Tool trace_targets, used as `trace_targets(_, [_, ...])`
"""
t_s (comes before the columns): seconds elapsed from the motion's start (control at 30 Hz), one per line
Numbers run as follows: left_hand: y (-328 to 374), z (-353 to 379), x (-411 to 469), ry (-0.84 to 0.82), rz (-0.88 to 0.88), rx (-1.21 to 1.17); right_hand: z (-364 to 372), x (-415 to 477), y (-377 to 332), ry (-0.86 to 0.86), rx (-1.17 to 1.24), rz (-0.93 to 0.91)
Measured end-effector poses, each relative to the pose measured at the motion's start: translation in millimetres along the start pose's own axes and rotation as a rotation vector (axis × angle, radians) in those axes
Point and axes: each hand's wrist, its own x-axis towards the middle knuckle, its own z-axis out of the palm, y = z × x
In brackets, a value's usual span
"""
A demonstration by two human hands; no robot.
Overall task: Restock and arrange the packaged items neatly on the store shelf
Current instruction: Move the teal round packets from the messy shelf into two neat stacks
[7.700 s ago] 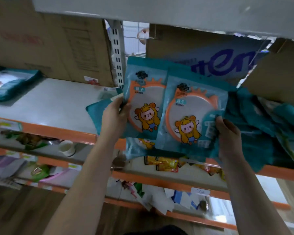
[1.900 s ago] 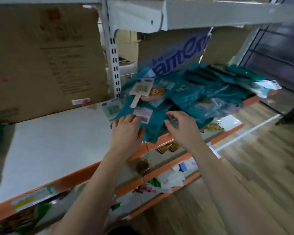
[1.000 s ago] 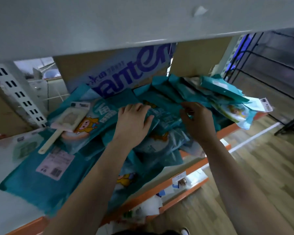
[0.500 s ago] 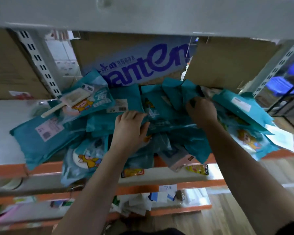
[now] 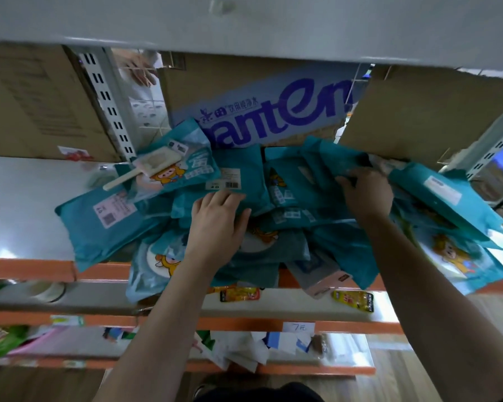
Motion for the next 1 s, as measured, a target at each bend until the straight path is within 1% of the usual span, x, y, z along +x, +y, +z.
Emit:
trace_targets(0.1, [-4,-1,3,-0.006,-0.002,0.004,-8,-5,-13,0.077,0.114,-0.088])
trace_targets(0.17, [-7,-2,6,-0.016,-0.001,0.017,-18,-6,-26,0.127,0.232,-0.134])
trace_targets(0.3, [-12,-4,10,-0.01,0.011,0.013,-41,-2,-55,0.204,0.451,-0.132])
trace_targets(0.37, [-14,-6,11,0.001,0.019,0.005,-46,-1,-64,0.219,0.524,-0.107])
trace_targets(0.63, [-18,-9,16,0.026,0.022,-0.01,-50,1,-72,0.233,0.756,0.041])
trace_targets(0.77, [-17,-10,18,0.038,0.03,-0.018,-52,0,-72,0.258,0.97,0.212])
trace_targets(0.9, [-17,-9,18,0.04,0.035,-0.014,-44,-9,-56,0.319,0.99,0.334])
trace_targets(1.0, [-20,-7,17,0.044,0.029,-0.012,-33,-19,-34,0.273,1.034,0.478])
